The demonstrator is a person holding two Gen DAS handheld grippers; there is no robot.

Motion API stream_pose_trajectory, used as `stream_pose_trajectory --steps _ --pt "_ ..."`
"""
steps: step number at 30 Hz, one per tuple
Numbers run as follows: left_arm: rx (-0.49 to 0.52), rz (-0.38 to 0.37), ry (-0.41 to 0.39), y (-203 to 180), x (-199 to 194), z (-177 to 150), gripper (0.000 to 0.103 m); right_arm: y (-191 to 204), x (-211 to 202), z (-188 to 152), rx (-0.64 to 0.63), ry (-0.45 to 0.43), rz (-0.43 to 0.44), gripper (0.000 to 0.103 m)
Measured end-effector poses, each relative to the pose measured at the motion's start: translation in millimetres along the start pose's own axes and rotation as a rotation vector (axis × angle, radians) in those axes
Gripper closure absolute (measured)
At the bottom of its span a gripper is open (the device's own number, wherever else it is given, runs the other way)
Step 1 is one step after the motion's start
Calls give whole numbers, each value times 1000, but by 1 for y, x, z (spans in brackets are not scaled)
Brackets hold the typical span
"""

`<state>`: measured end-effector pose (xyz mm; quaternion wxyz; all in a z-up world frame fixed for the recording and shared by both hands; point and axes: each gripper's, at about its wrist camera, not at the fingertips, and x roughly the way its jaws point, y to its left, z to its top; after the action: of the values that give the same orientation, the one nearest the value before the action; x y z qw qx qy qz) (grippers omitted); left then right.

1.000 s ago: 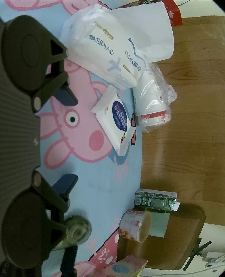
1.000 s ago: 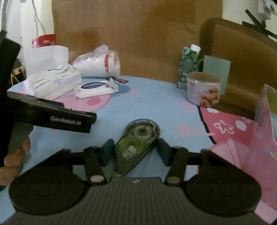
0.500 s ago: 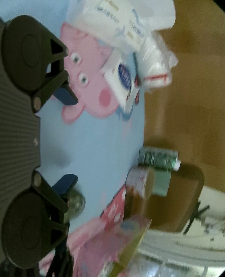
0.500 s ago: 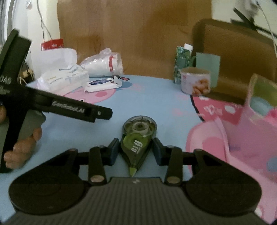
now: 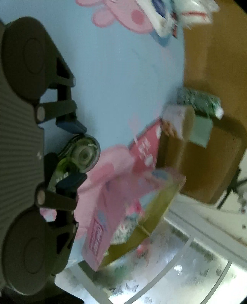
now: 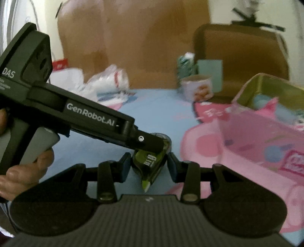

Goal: Organize soft objects
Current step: 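Grasp the green tape dispenser with the left gripper and lift, then carry the tape dispenser into the gold tin and release it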

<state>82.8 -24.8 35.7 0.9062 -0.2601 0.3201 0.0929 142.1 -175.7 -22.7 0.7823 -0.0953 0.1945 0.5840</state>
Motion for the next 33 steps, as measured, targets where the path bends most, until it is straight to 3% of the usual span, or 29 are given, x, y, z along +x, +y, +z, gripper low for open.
stream_pose_trajectory --steps 9,13,18,23,26,33 --pt "214 -72 -75 -105 21 55 59 -49 -57 20 3 -230 -191 58" --pt "294 -103 -67 -150 55 67 59 -86 -73 20 53 -267 -279 58" --pt "338 -165 -3 -189 103 68 56 -131 -82 14 89 -266 -421 60" --pt "358 -111 -25 -205 124 59 46 -163 -79 5 116 -222 -592 59" --pt "379 -72 -36 -201 124 55 44 -173 -80 -3 122 -220 -693 44" --pt "374 5 -112 -180 98 52 42 -165 -85 -10 147 -250 -669 43"
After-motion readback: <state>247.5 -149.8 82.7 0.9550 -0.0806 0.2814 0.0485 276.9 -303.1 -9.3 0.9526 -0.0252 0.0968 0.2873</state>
